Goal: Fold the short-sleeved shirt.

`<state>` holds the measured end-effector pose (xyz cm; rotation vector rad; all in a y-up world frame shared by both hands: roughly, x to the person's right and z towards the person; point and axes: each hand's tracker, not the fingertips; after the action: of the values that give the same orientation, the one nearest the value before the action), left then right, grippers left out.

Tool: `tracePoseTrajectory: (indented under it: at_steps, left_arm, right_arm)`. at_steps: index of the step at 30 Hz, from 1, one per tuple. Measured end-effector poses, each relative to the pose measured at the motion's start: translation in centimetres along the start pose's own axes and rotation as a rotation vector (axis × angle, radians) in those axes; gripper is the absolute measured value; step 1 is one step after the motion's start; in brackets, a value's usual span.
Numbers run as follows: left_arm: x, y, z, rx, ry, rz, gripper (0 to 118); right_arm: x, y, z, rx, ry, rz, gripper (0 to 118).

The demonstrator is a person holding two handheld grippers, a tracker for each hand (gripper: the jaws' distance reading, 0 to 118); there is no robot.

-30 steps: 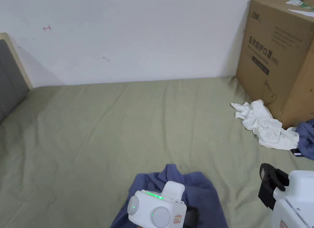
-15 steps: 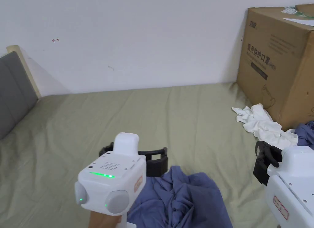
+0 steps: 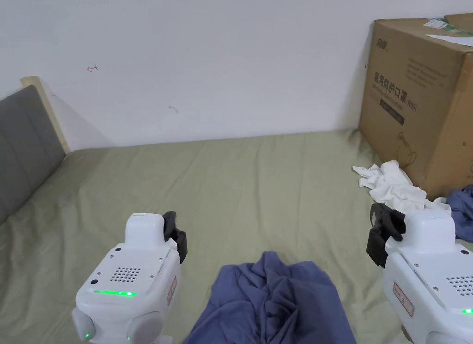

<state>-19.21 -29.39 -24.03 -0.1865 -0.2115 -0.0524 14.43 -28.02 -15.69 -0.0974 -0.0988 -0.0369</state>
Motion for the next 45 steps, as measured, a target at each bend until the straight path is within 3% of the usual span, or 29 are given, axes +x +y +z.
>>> tracePoseTrajectory:
  at_steps: [8, 14, 20, 21, 22, 23, 24, 28, 30, 31, 39, 41, 42, 44, 45]
  left_arm:
    - [-0.2, -0.6, 0.1, -0.024, 0.003, 0.041, 3]
    - [-1.2, -3.7, -2.3, -0.364, -0.074, 0.197, 3]
    - [-1.2, -10.2, -3.5, -0.582, -0.045, 0.308, 5]
    - [-1.3, -11.0, -3.9, -0.627, -0.043, 0.316, 27]
    - [-1.3, -11.8, -4.2, -0.662, -0.038, 0.322, 60]
    - [-1.3, -12.4, -4.4, -0.685, -0.029, 0.325, 79]
    - [-1.1, -13.1, -4.6, -0.725, -0.027, 0.322, 85]
    - [-1.0, -14.9, -5.0, -0.796, -0.023, 0.314, 88]
    - [-0.9, -15.8, -5.4, -0.841, 0.034, 0.299, 112]
    - [-0.9, -16.2, -5.5, -0.85, 0.05, 0.293, 118]
    - [-0.8, -18.4, -7.3, -0.962, 0.082, 0.217, 114]
    - [-0.5, -19.0, -7.7, -0.97, 0.089, 0.213, 82]
    - [-0.4, -19.2, -7.7, -0.974, 0.082, 0.217, 72]
    - [0.3, -19.1, -7.3, -0.952, 0.087, 0.179, 64]
    - [0.4, -19.1, -7.1, -0.946, 0.073, 0.155, 45]
  right_arm:
    - [-0.3, -0.5, 0.0, -0.015, 0.017, 0.006, 3]
    - [0.3, -1.4, 0.1, -0.035, 0.016, -0.006, 3]
    - [1.2, -2.5, 0.0, -0.067, 0.017, -0.008, 3]
    - [1.4, -2.7, -0.1, -0.072, 0.016, -0.007, 3]
    - [1.6, -2.9, -0.2, -0.079, 0.012, -0.007, 3]
    - [1.7, -3.1, -0.3, -0.086, 0.01, -0.007, 3]
    - [1.9, -3.3, -0.4, -0.093, 0.008, -0.008, 3]
    - [2.2, -4.0, -0.7, -0.121, 0.003, -0.005, 3]
    - [2.4, -4.3, -0.9, -0.133, -0.001, -0.01, 3]
    - [2.4, -4.5, -1.1, -0.139, -0.001, -0.015, 3]
    - [2.2, -5.3, -1.8, -0.17, 0.007, -0.024, 3]
    - [2.3, -5.3, -1.8, -0.173, 0.011, -0.025, 3]
    - [2.3, -5.3, -1.9, -0.174, 0.013, -0.023, 3]
    - [2.4, -5.3, -2.0, -0.178, 0.013, -0.014, 4]
    - [2.4, -5.3, -2.1, -0.182, 0.011, -0.01, 4]
